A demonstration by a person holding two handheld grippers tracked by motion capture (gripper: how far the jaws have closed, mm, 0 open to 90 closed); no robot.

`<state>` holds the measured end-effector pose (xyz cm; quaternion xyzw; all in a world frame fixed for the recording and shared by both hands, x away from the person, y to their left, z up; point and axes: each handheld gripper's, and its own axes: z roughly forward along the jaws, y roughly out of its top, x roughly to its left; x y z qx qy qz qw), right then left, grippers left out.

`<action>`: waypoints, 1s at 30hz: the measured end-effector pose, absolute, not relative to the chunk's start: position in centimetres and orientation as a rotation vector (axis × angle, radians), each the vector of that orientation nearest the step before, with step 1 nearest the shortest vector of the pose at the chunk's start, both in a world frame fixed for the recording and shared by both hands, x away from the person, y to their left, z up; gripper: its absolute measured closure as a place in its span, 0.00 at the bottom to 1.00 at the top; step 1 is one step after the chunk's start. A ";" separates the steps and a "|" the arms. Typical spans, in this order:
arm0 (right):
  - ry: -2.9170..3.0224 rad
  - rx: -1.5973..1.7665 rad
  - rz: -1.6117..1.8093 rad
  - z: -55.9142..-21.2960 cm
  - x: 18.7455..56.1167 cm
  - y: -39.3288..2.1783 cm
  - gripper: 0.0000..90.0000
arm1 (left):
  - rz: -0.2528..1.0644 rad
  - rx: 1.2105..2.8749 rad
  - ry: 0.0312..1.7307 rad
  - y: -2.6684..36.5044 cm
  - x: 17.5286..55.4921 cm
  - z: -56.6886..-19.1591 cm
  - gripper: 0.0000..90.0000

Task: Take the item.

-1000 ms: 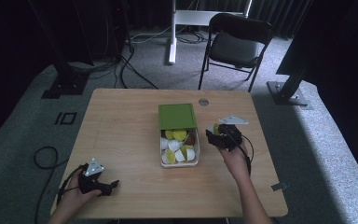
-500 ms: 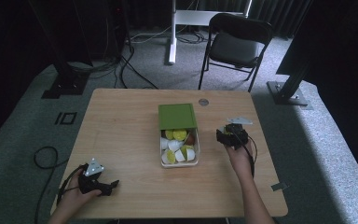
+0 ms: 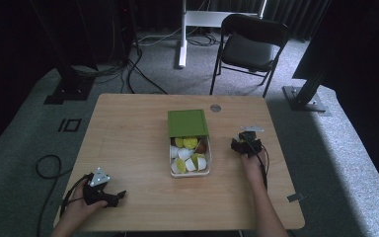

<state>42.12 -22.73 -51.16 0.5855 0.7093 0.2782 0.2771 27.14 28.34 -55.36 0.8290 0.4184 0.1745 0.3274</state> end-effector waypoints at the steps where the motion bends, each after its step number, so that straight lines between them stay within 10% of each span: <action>1: 1.903 1.573 0.738 -51.3 42.3 -22.8 0.44 | 0.457 2.171 1.096 28.3 27.1 -55.4 0.03; 22: 1.919 1.613 0.684 -53.7 44.4 -22.4 0.43 | 0.457 2.171 1.096 28.3 27.1 -55.4 0.03; 30: 1.974 1.617 0.746 -53.3 44.5 -22.2 0.28 | 0.457 2.170 1.096 28.3 27.1 -55.4 0.03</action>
